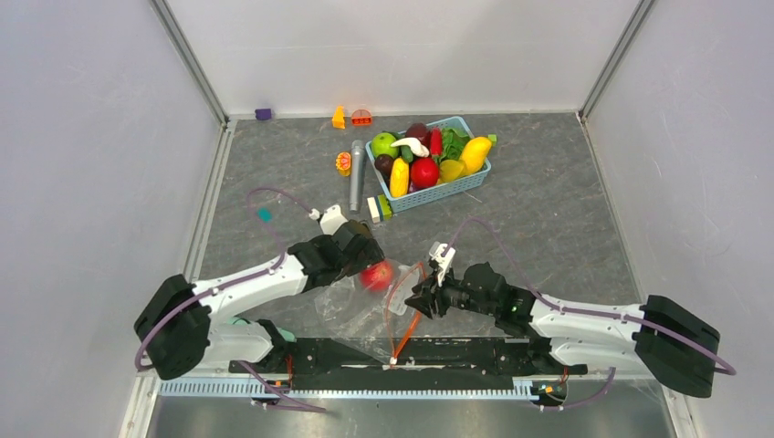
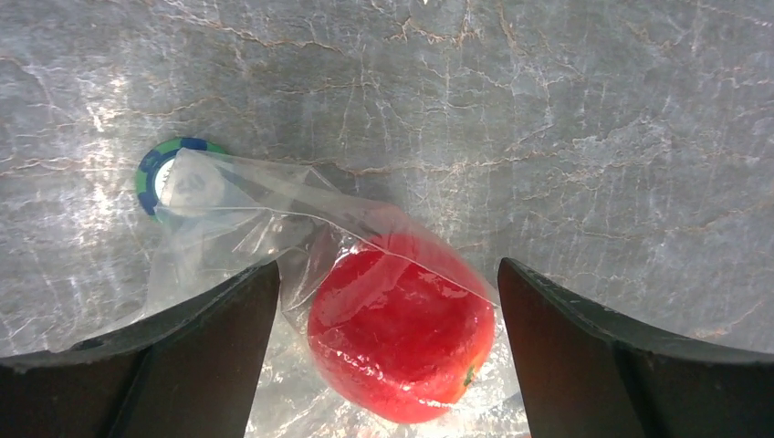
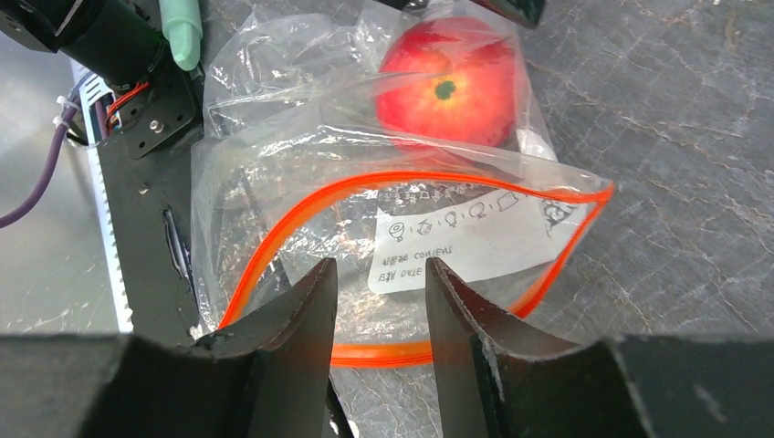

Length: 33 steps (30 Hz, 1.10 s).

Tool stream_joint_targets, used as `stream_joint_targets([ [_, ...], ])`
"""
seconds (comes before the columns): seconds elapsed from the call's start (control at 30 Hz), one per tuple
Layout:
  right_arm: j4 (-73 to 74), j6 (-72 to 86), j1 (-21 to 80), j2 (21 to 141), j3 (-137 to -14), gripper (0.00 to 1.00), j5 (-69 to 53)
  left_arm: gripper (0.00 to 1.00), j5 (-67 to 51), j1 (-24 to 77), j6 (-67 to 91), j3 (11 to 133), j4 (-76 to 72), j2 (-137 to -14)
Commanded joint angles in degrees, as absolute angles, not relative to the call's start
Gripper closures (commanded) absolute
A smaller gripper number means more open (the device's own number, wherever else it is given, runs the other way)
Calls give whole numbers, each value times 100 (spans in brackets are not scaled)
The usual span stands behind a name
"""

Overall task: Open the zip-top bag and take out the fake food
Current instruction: Pick up the fake fruit from the zipper food storage bag.

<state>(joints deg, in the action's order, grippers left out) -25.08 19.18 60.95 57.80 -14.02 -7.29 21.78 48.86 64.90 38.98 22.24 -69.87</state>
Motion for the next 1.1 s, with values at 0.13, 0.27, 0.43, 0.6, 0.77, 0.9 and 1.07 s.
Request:
stream_joint_targets([
  [0.13, -3242, 1685, 6197, 6192, -1438, 54, -854, 17, 1887, 4843, 6187, 4011, 1633, -7550],
  [0.27, -3269, 1558, 6230, 6358, -1426, 55, -834, 30, 1807, 4840, 6187, 3961, 1518, -7705],
  [0.43, -3179, 1386, 6258, 6483, -1473, 55, -681, 60, 1724, 4837, 6172, 3916, 1411, -7760],
  [0.6, -3203, 1240, 6281, 6625, -1450, 54, -606, 85, 1689, 4841, 6166, 3857, 1407, -7706],
  [0.77, -3280, 1127, 6351, 6939, -1571, 51, -542, 97, 1623, 4842, 6200, 3784, 1372, -7709],
  [0.9, -3421, 1050, 6440, 7255, -1686, 44, -427, 98, 1507, 4843, 6231, 3739, 1291, -7724],
  [1.07, -3335, 994, 6478, 7469, -1863, 38, -313, 98, 1484, 4843, 6272, 3666, 1265, -7666],
])
